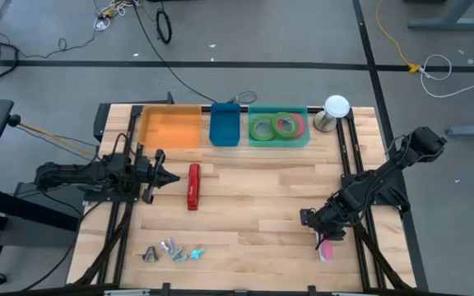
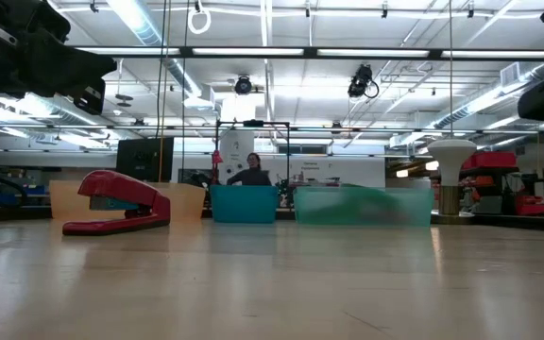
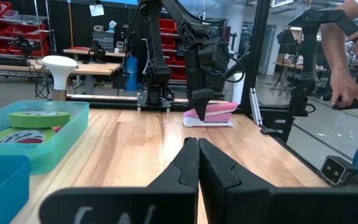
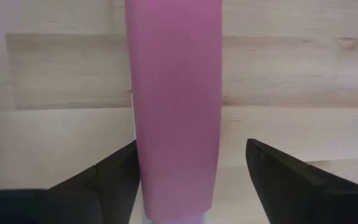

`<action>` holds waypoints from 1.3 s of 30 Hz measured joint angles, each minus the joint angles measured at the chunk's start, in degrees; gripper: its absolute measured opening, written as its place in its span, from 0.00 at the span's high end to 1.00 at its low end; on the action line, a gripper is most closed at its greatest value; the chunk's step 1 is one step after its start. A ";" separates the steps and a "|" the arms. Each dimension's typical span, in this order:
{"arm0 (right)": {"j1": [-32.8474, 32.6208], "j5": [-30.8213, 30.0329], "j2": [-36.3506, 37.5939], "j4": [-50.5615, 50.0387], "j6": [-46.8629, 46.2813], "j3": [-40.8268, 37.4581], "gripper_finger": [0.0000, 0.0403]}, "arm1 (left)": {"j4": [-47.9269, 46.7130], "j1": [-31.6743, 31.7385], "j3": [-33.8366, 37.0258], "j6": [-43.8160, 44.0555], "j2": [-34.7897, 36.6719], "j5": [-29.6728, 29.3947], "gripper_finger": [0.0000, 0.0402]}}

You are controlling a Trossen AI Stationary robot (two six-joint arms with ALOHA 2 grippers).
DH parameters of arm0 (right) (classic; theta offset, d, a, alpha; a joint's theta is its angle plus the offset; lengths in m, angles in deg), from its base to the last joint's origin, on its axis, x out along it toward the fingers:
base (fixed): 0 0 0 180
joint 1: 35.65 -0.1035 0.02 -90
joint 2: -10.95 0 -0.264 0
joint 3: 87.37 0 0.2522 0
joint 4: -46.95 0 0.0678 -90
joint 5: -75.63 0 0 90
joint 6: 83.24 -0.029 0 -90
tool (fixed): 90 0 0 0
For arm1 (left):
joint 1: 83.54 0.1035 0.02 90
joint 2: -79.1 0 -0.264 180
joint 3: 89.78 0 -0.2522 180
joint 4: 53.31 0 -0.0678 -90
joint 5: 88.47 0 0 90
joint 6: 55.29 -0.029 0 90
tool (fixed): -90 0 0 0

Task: Pick and place Stapler, Stapler remover, tape
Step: Move the pink stapler to the center of the table

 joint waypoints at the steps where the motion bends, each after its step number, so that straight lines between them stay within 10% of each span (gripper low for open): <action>1: 0.00 -0.01 -0.01 0.00 0.00 0.00 0.32 | -0.01 -0.01 -0.01 0.03 0.00 0.00 0.99; 39: 0.00 1.84 -0.02 0.24 0.00 0.00 0.59 | 0.00 -0.01 0.00 0.01 0.00 0.02 0.99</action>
